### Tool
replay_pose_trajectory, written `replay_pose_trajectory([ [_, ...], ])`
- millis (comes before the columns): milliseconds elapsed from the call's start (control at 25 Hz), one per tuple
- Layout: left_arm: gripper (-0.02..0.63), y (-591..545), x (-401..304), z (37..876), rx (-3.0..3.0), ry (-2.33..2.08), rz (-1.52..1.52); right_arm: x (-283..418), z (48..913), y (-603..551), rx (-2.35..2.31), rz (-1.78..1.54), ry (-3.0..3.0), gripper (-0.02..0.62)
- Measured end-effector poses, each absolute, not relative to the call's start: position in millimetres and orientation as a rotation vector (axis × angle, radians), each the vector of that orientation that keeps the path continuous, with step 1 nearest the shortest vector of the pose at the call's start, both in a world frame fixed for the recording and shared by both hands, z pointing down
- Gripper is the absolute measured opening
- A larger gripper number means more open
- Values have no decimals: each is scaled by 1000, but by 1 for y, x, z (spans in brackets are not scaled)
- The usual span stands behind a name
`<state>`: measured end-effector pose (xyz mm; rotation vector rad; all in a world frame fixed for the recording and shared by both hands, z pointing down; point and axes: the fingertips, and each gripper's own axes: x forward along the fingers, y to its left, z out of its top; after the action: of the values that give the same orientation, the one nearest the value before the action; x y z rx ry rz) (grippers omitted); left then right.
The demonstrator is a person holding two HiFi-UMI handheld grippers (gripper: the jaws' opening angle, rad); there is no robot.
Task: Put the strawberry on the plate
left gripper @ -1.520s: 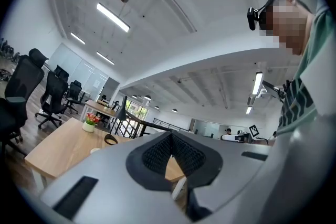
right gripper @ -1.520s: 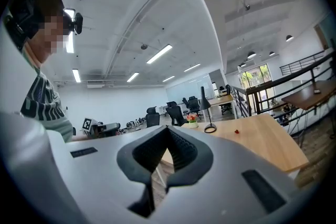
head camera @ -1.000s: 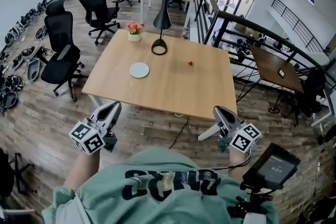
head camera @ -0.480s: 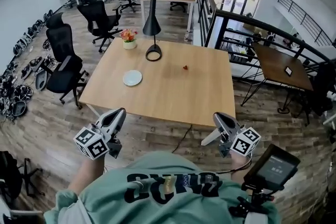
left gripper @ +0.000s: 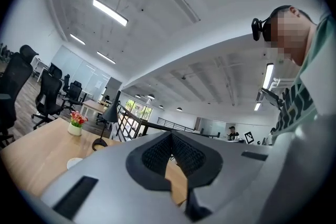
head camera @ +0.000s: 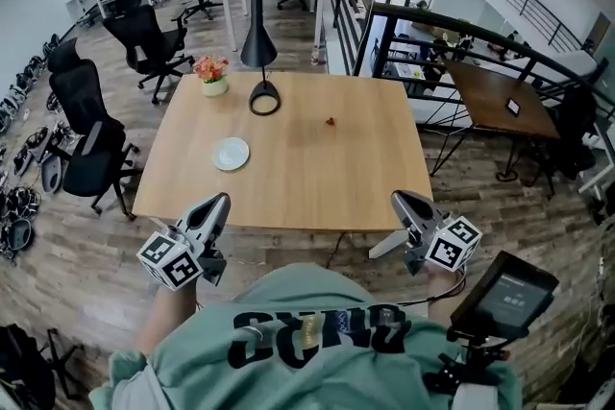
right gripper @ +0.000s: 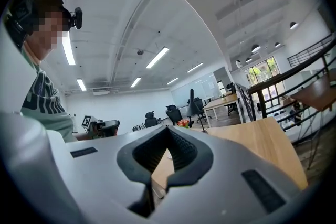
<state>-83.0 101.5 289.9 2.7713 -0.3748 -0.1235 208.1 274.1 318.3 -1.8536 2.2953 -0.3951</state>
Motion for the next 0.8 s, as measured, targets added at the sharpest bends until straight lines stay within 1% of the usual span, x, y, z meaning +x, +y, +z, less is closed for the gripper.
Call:
replay_pose_trajectory([
  [200,2,22,-103,282,2803,-296,-150,177,303,212,-1906,-362,2279,5],
  [400,2,-43,-128,294,2787,-260,-143,145,303,146,-1929,-385,2279,5],
  [800,2,-96,-120,319,2754,-252,-94,142,316,87,-1923,-438,2317,5],
])
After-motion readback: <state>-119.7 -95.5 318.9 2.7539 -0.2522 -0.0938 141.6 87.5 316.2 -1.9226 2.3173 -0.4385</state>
